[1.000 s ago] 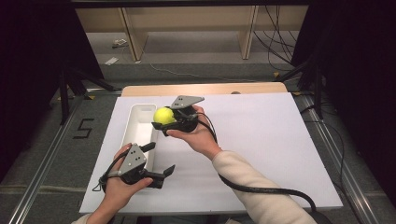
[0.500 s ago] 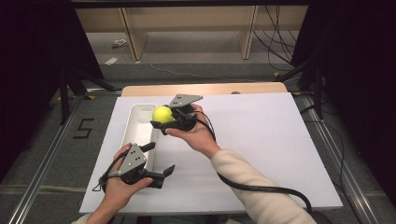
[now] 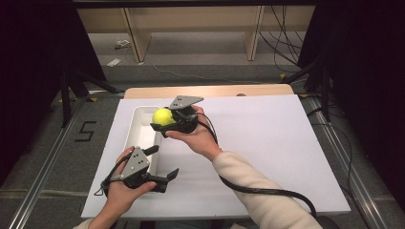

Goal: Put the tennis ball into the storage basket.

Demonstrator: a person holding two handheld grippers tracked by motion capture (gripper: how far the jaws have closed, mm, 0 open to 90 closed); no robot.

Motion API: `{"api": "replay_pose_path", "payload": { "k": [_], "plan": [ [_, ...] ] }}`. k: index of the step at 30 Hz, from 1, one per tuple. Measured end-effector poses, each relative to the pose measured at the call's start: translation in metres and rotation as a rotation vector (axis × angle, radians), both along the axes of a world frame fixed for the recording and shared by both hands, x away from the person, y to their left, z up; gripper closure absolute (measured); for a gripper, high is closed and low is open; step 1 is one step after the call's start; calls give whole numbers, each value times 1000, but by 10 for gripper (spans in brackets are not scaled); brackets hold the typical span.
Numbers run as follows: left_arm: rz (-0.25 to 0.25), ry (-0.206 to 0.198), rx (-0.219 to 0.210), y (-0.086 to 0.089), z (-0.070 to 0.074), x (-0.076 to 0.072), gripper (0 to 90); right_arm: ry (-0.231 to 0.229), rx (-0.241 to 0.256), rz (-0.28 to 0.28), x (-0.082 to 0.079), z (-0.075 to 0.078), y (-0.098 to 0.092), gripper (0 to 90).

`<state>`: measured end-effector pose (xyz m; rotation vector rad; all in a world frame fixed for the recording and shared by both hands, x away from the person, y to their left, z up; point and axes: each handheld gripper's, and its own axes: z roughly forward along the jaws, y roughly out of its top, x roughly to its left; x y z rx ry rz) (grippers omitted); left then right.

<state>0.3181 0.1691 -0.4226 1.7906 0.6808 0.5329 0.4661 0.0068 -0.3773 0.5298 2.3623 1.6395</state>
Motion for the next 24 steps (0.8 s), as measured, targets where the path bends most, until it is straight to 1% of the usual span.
{"api": "replay_pose_path", "payload": {
  "k": [2, 4, 8, 24],
  "plan": [
    [-2, -3, -1, 0, 0, 0, 11, 5, -4, 3, 0, 0, 1, 267],
    [-2, -3, 0, 0, 0, 0, 11, -6, -2, 2, 1, 0, 2, 267],
    [-3, -3, 0, 0, 0, 0, 11, -4, -7, 8, 2, 1, 4, 267],
    [-3, -4, -1, 0, 0, 0, 11, -6, -2, 16, 5, 1, 14, 266]
  ]
}}
